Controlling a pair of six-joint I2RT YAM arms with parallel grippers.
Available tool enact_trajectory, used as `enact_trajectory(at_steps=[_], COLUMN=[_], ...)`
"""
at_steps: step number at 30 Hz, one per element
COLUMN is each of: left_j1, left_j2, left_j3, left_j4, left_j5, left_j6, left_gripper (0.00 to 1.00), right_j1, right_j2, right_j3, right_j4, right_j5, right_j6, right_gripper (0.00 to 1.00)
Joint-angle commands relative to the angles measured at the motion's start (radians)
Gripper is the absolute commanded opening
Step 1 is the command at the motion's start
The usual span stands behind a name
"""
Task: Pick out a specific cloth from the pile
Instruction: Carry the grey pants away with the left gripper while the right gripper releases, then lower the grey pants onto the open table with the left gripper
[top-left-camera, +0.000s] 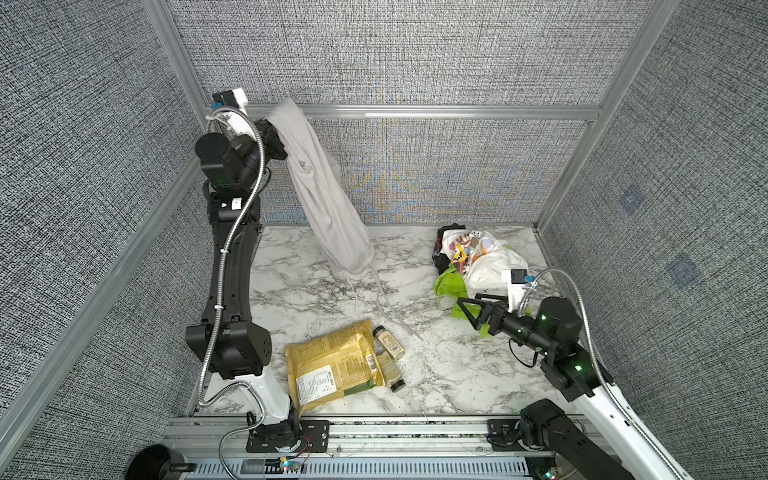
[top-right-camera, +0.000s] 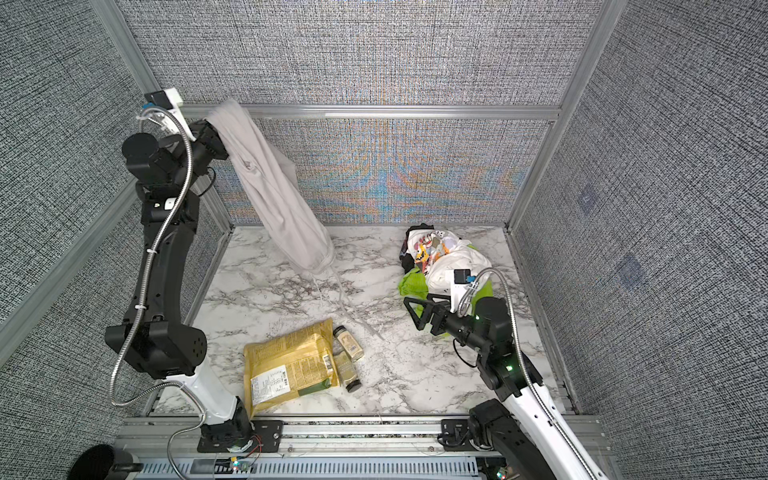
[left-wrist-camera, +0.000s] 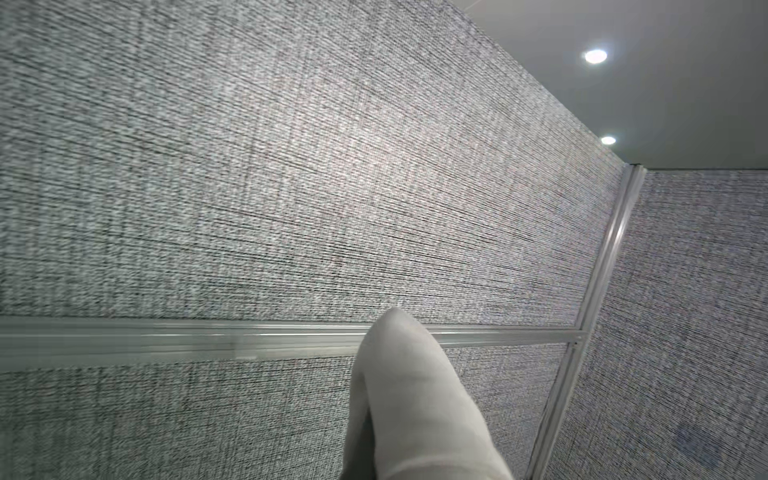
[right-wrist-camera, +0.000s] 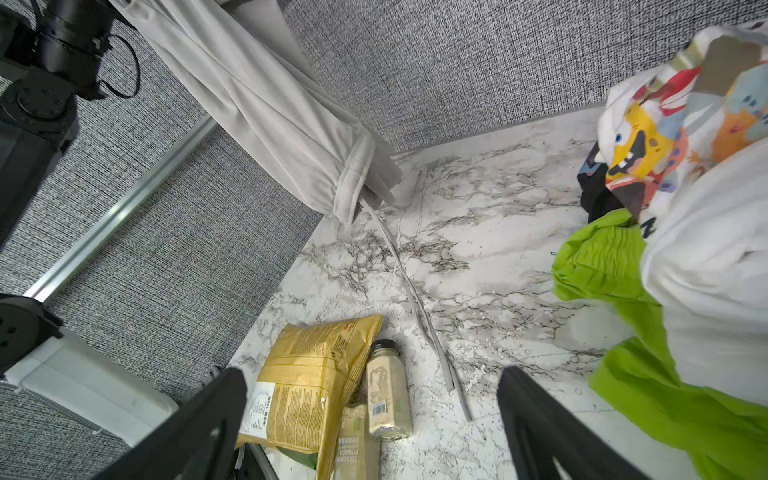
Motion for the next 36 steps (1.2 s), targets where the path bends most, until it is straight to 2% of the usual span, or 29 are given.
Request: enact_trajectory(at_steps=[1, 6, 13, 17, 26, 33, 36], left_j1=[0.054, 0.1, 0.102, 0.098, 0.096, 0.09, 0.055], left_j2=[0.02, 0.104, 0.144, 0.136, 0.074, 0.063, 0.032], left_j3=[0.034, 0.156, 0.185, 0.125, -0.025, -0.162, -0.265], left_j4=[0.1, 0.078, 0.131, 0.169, 0.126, 0.16, 0.169], left_j5=[0.026, 0.045, 0.059, 0.093, 0.109, 0.13, 0.112], left_j6=[-0.059, -0.094, -0.141, -0.158, -0.05, -0.033, 0.065], left_gripper=[0.0, 0.0, 0.0, 0.0, 0.0, 0.0, 0.0], right_j1=[0.072, 0.166, 0.23, 0.246, 0.266, 0.274, 0.275], right_j2=[0.056, 0.131, 0.181, 0.199, 0.233, 0.24, 0.241], right_j3=[0.018, 0.051, 0.071, 0.078, 0.09, 0.093, 0.09], right_j4=[0.06, 0.051, 0.057, 0.059, 0.064, 0.063, 0.064], right_j5=[0.14, 0.226, 0.284, 0.301, 0.308, 0.313, 0.317], right_j6=[-0.033, -0.052, -0.055, -0.055, -0.059, -0.06, -0.061], right_gripper=[0.99, 0.99, 0.99, 0.99, 0.99, 0.99, 0.99])
